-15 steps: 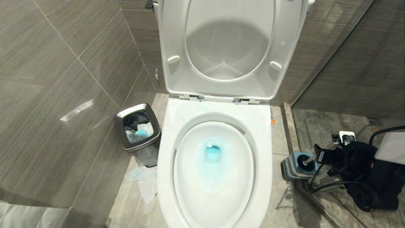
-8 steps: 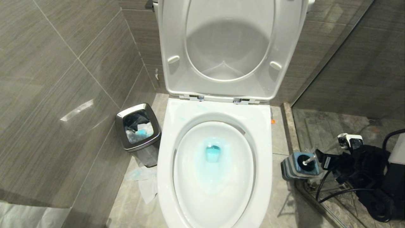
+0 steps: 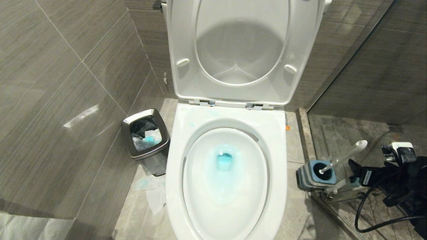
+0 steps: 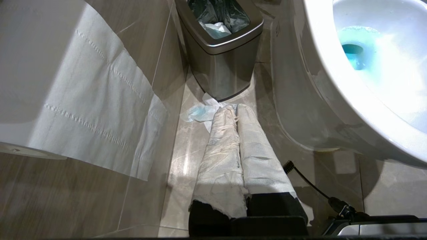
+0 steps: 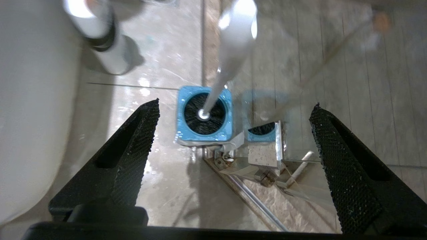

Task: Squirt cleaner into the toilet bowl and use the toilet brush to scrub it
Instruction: Flush the toilet

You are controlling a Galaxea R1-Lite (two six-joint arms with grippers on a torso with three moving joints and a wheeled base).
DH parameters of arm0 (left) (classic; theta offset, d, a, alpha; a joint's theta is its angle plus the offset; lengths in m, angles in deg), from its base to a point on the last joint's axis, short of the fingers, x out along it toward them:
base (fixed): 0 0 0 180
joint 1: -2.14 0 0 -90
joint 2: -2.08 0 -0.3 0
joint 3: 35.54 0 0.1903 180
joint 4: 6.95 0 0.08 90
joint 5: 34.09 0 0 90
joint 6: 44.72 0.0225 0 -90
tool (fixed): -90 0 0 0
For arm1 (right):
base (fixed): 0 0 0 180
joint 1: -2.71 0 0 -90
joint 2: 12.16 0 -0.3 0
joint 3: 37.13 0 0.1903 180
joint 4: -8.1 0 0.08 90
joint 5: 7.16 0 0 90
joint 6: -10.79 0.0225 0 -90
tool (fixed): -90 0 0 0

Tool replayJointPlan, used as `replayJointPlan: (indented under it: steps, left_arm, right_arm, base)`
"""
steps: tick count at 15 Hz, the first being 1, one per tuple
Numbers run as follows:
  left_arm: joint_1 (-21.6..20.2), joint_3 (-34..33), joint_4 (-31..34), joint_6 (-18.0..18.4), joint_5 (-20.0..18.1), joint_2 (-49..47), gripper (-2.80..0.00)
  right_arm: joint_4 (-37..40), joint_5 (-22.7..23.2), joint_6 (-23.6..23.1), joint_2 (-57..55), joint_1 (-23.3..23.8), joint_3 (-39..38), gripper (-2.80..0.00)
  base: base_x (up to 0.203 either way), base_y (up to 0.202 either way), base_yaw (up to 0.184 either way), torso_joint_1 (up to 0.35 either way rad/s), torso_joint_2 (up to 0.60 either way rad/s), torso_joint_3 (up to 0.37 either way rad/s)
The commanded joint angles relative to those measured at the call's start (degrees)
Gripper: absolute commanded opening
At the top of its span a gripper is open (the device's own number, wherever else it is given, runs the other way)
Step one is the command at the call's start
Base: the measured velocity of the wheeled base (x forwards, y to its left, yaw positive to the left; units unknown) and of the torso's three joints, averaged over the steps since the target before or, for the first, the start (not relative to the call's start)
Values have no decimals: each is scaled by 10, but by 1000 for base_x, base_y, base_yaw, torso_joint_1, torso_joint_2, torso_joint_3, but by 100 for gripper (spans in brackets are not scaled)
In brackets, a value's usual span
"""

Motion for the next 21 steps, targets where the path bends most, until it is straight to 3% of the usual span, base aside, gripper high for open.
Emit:
replayJointPlan:
  steps: [1, 3, 4, 14, 21]
  left_arm:
    - [0, 0, 1, 0, 0, 0, -280]
    - [0, 0, 1, -1, 0, 0, -280]
    - [0, 0, 2, -2, 0, 0, -280]
    - [0, -1, 1, -8, 2, 0, -280]
    - [0, 0, 1, -8, 2, 0, -280]
  right_arm:
    - [-5, 15, -10, 74, 0, -36, 0]
    - [-5, 29, -13, 102, 0, -46, 0]
    - [-5, 30, -15, 115, 0, -46, -280]
    - [18, 33, -32, 226, 0, -28, -280]
    - [148, 32, -60, 268, -1, 185, -280]
  base:
    - [0, 0, 0, 0, 0, 0]
    - [0, 0, 0, 0, 0, 0]
    - [0, 0, 0, 0, 0, 0]
    - [0, 0, 0, 0, 0, 0]
    - [0, 0, 0, 0, 0, 0]
